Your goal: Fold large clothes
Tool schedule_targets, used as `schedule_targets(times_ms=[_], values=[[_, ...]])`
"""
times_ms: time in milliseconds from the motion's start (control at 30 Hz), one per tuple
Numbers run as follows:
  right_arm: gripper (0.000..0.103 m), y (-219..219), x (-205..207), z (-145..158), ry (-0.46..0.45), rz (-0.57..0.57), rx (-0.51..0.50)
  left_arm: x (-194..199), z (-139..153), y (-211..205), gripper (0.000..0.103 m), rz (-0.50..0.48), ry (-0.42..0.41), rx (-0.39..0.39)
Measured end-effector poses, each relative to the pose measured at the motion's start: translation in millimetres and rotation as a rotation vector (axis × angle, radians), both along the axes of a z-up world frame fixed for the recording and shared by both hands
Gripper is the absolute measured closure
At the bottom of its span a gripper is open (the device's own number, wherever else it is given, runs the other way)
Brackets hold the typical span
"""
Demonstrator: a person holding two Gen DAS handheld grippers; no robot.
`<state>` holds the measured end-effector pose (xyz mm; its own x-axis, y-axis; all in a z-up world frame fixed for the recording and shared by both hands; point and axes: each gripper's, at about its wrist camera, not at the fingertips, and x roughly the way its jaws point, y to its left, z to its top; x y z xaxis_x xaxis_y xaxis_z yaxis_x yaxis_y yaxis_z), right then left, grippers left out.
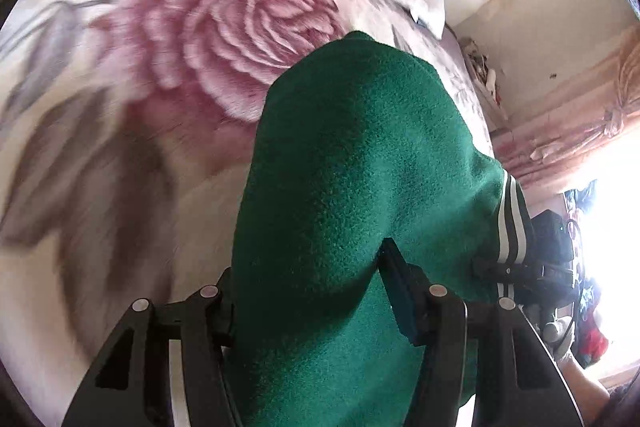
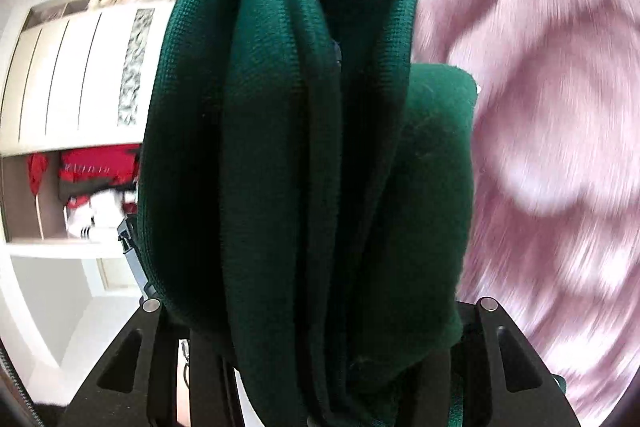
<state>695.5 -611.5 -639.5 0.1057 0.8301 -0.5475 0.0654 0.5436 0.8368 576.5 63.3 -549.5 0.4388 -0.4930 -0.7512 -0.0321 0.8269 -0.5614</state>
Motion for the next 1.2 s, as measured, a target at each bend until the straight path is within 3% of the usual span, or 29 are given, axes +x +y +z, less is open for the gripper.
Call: schedule_targets(times_ms=[67, 167, 200, 267, 300, 400, 467, 567, 633, 700, 767, 900, 967, 1000, 1033, 1200], values=[[0.056, -17, 31, -13, 0.013, -0.019, -0.022, 30, -21, -9, 0.049, -0.031, 0.041, 0.003], [0.056, -34, 63, -44, 0.088, -0.035, -0.040, 48, -36, -17, 0.043, -0.078, 0.049, 0.067], [0.053, -38, 71, -50, 0.100, -0.031, -0.038, 48, -37, -17, 0.037, -0.087, 0.055, 0.080], [0.037, -37, 69, -53, 0.114, -0.021, -0.079, 44, -38, -16, 0.034, -0.113, 0.053, 0.099], [0.026, -38, 69, -51, 0.123, -0.014, -0.137, 39, -37, -17, 0.033, -0.124, 0.056, 0.110], [0.018, -41, 58, -36, 0.088, -0.013, -0.264, 22, -29, -19, 0.033, -0.128, 0.066, 0.161], [0.018, -44, 44, -15, 0.042, -0.024, -0.366, 9, -19, -19, 0.031, -0.099, 0.052, 0.216], [0.018, -38, 5, 13, -0.065, -0.026, -0.615, -18, -11, -24, 0.012, -0.050, 0.042, 0.354], [0.017, -30, -22, 15, -0.078, 0.002, -0.808, -31, -9, -27, 0.011, -0.026, 0.031, 0.439], [0.017, -18, -50, 8, -0.077, 0.023, -0.938, -50, -8, -32, 0.010, -0.001, 0.043, 0.507], [0.017, -16, -60, 12, -0.070, -0.014, -0.996, -70, -4, -34, 0.010, 0.026, 0.055, 0.555], [0.015, 2, -97, 53, -0.097, -0.112, -1.089, -99, 24, -42, 0.009, 0.060, 0.035, 0.615], [0.004, 20, -128, 79, -0.119, -0.135, -1.121, -116, 47, -43, 0.006, 0.076, 0.012, 0.617], [0.001, 27, -136, 98, -0.150, -0.147, -1.148, -124, 59, -44, 0.005, 0.082, 0.001, 0.616], [0.001, 37, -173, 103, -0.167, -0.151, -1.159, -135, 76, -46, 0.005, 0.088, -0.016, 0.619], [0.001, 86, -226, 201, -0.256, -0.194, -1.213, -174, 149, -59, 0.002, 0.091, -0.093, 0.625]])
